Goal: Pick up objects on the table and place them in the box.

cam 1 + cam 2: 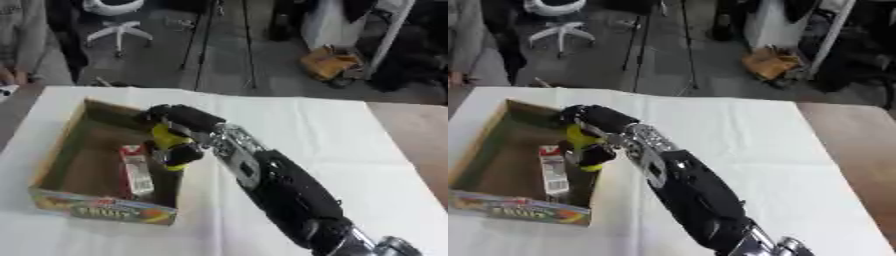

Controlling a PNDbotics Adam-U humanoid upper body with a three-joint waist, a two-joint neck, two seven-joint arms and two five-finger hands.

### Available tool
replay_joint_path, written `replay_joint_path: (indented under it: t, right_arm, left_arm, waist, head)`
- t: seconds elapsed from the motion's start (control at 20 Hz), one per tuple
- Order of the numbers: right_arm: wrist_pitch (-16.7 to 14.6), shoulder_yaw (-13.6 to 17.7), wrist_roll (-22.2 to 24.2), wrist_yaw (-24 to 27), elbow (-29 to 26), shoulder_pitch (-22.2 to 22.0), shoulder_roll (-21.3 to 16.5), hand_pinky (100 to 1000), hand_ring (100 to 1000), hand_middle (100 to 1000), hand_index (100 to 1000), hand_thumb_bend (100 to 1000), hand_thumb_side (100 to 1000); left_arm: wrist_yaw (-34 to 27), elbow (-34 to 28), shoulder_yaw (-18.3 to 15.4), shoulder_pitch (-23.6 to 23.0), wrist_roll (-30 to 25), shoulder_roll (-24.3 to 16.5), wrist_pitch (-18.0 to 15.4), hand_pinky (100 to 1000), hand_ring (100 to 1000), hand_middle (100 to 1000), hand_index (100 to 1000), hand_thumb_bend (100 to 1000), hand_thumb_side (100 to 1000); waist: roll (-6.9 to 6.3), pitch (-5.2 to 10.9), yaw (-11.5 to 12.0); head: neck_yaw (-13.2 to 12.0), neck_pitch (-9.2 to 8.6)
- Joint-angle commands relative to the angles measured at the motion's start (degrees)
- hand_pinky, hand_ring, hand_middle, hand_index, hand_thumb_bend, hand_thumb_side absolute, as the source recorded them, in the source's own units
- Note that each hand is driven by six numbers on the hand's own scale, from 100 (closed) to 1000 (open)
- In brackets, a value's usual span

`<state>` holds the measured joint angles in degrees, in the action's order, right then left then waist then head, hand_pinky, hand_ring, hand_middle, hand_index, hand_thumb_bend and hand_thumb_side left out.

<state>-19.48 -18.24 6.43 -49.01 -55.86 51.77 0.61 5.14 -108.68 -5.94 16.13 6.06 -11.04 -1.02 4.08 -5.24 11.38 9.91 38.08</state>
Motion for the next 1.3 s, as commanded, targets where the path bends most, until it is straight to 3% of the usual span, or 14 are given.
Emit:
replay_joint_path:
  t: [0.05, 0.25, 0.55, 0.6, 0.65, 0.7, 0.9, 1.3]
  right_arm:
    - [2.06, 1.17, -2.15, 1.22, -2.50, 1.59, -0.71, 100, 316, 761, 935, 100, 269]
    - [4.87, 0.31, -5.69, 3.23, -3.81, 1.18, -0.18, 100, 310, 749, 944, 100, 299]
    - [5.19, -1.15, -8.22, 4.93, -2.37, 0.82, 0.22, 100, 312, 750, 949, 100, 321]
    - [4.91, -1.60, -8.04, 5.21, -1.89, 0.41, 0.64, 876, 837, 920, 1000, 100, 869]
    - [4.33, -2.54, -7.51, 5.79, -0.94, -0.49, 1.57, 876, 837, 920, 1000, 100, 869]
    - [3.59, -3.72, -6.81, 6.52, 0.15, -1.35, 2.76, 922, 883, 945, 1000, 100, 1000]
    - [0.37, -6.95, -3.60, 9.75, 3.93, -2.65, 4.63, 954, 917, 958, 1000, 100, 1000]
    - [-6.54, -5.74, 3.31, 16.64, 6.71, -2.25, 3.00, 988, 929, 958, 1000, 100, 1000]
  left_arm:
    - [0.04, -1.01, 0.12, 0.96, -0.08, -0.35, -0.09, 624, 829, 678, 775, 418, 974]
    - [-0.01, -1.10, 0.23, 1.06, -0.15, -0.27, -0.10, 623, 829, 678, 774, 419, 975]
    - [-0.04, -1.14, 0.28, 1.09, -0.19, -0.27, -0.08, 623, 829, 678, 774, 419, 975]
    - [-0.13, -1.27, 0.48, 1.37, -0.33, -0.16, -0.17, 622, 829, 678, 775, 420, 974]
    - [-0.25, -1.37, 0.67, 1.55, -0.51, -0.05, -0.21, 622, 829, 678, 775, 420, 974]
    - [-0.30, -1.44, 0.70, 1.60, -0.59, -0.05, -0.23, 622, 828, 678, 775, 422, 973]
    - [-0.13, -1.43, 0.59, 1.48, -0.52, -0.11, -0.16, 621, 829, 678, 774, 423, 974]
    - [0.06, -1.39, 0.47, 1.35, -0.35, -0.19, -0.15, 621, 829, 677, 773, 425, 974]
  waist:
    - [-0.22, 0.84, 0.07]
    - [0.04, 0.85, 0.32]
    - [0.13, 0.85, 0.42]
    - [0.25, 0.63, 0.80]
    - [0.29, 0.59, 1.07]
    - [0.29, 0.61, 1.03]
    - [0.30, 0.67, 0.56]
    - [0.03, 0.71, 0.23]
  head:
    - [0.28, -0.59]
    - [0.38, -0.59]
    - [0.41, -0.62]
    - [0.77, -0.90]
    - [0.97, -0.97]
    - [0.88, -1.02]
    - [0.48, -1.17]
    - [0.30, -1.14]
